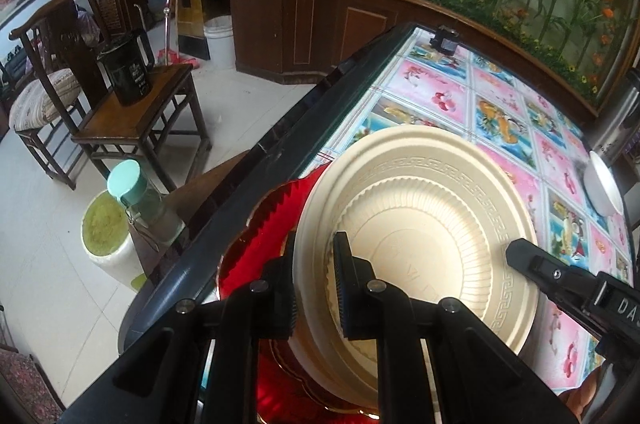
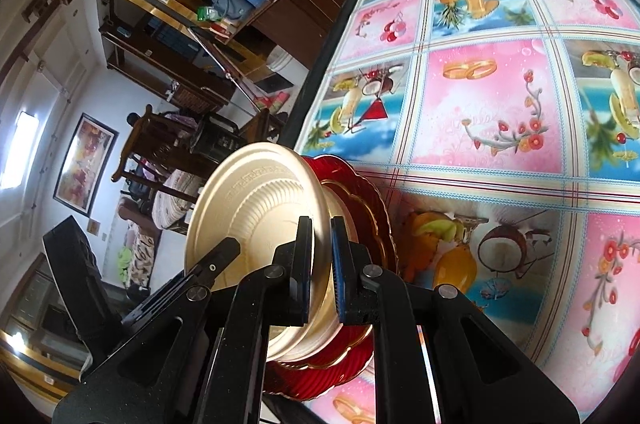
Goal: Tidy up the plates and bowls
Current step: 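Lower the beige plate onto the stack and open the left gripper, then move the left gripper toward the white foam bowl beside the thermos, then close the left gripper on the white bowl rim and lift it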
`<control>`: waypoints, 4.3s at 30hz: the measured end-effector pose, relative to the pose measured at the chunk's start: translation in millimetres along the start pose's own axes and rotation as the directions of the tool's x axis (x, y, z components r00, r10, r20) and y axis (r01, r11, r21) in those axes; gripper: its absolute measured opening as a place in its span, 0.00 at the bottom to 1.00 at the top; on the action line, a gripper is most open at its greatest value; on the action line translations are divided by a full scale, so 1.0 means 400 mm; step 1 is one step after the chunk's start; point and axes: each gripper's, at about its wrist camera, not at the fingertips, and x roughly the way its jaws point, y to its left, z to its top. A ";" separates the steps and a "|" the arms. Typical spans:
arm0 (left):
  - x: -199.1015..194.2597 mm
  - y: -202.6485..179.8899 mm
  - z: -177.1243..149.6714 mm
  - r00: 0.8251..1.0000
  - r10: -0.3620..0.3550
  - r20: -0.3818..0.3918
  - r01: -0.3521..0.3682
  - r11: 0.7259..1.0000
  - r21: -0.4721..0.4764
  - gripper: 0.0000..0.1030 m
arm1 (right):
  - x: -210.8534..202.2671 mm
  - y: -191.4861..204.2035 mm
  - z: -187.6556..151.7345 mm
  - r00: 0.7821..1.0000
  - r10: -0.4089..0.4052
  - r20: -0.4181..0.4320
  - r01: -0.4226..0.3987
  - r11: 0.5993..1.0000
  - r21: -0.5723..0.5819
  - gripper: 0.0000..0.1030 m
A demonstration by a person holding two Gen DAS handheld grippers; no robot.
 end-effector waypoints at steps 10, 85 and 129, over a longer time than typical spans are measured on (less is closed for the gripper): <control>-0.020 0.000 -0.004 0.999 0.052 0.002 -0.052 0.997 0.055 0.44 | 0.013 0.016 -0.011 0.999 -0.048 0.018 0.049 0.996 -0.080 0.10; 0.209 -1.086 0.200 0.985 -0.104 -0.136 0.146 0.924 0.352 0.67 | -0.591 -0.858 0.455 0.923 -0.273 0.272 0.105 0.857 0.504 0.64; 0.237 -1.089 0.160 0.955 -0.163 -0.246 0.240 0.914 0.327 0.12 | -0.492 -0.856 0.460 0.952 -0.244 0.184 0.127 0.865 0.485 0.07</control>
